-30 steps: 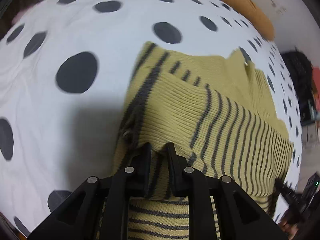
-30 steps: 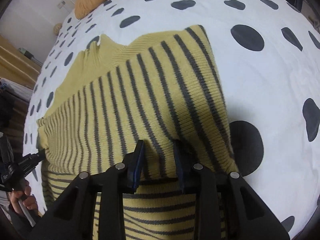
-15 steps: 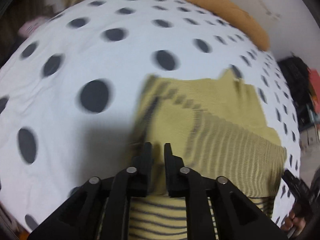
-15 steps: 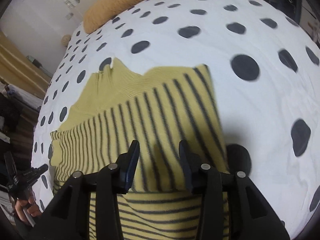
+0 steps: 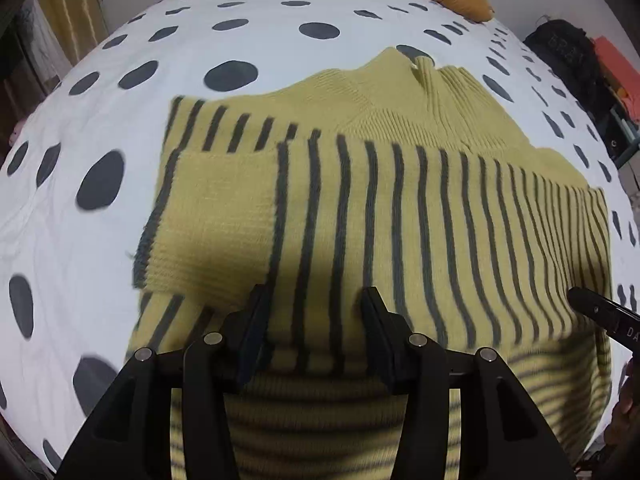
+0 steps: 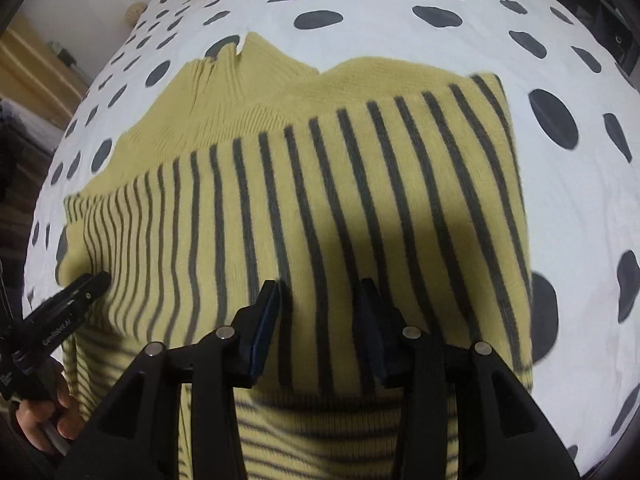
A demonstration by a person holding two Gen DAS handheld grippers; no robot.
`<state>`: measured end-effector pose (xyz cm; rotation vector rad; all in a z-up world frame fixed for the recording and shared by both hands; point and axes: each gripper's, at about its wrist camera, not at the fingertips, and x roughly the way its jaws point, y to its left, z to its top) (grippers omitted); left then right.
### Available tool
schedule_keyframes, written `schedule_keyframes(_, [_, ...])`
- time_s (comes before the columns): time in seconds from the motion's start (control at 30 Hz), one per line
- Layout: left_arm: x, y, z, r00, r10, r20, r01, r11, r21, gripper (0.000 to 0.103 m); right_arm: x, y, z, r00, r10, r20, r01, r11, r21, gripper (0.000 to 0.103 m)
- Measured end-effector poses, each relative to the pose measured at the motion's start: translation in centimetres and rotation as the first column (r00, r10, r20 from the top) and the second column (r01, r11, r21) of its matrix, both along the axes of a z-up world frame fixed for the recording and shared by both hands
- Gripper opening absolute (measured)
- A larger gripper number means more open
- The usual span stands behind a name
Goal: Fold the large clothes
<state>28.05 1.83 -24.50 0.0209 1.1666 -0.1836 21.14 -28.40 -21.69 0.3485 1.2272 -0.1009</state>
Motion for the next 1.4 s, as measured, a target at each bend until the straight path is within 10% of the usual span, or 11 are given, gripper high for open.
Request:
schedule_keyframes(0.17, [-5.4,2.4,-1.0,0.999,0.01,-0.051,-0.007,0.999,0.053,0.058,-6.0,0.8,0.0,1.0,0.02,-0.02,-0.02,0.999,0.027,0.057])
schedule_keyframes(0.67, [-20.3,11.5,-0.2,0.997,0.061,-0.038,-0.063,0.997,-0.042,0.059,-25.5,-2.4,0.4,0.999,-0.049,-0.004,0.05,0.995,0.091,0.05])
schedule_keyframes(0.77, [-21.7,13.3,0.4,0.994,0.108,-0.008,-0.108,0.994,0.014,0.068,-27.8,-4.1,0.7,0.994,-0.105,0.002,0.105,0.993,0.055,0.051])
schedule_keyframes(1.1, [-22.6,15.8,-3.0,0.992,0.102,-0.078,-0.112,0.986,-0.127,0.073,-29.0,-6.9,-3.7,0.996,-0.082,-0.038,0.088,0.969,0.232,0.062])
schedule_keyframes(1.17, [-22.9,15.8,-3.0,0.991,0.099,-0.091,-0.114,0.979,-0.167,0.051,-29.2,-6.5,-4.1,0.998,-0.061,-0.025,0.065,0.972,0.224,0.063])
schedule_keyframes(1.27, [-23.4,16.2,-2.5,0.988,0.111,-0.108,-0.13,0.973,-0.189,0.01,-29.1,-6.3,-3.7,0.998,-0.059,0.019,0.05,0.947,0.318,0.028])
schedule_keyframes(1.4, [-23.6,16.9,0.5,0.99,0.126,-0.066,-0.138,0.962,-0.235,0.007,-29.2,-5.7,-2.0,0.995,-0.051,0.087,0.012,0.92,0.391,0.011])
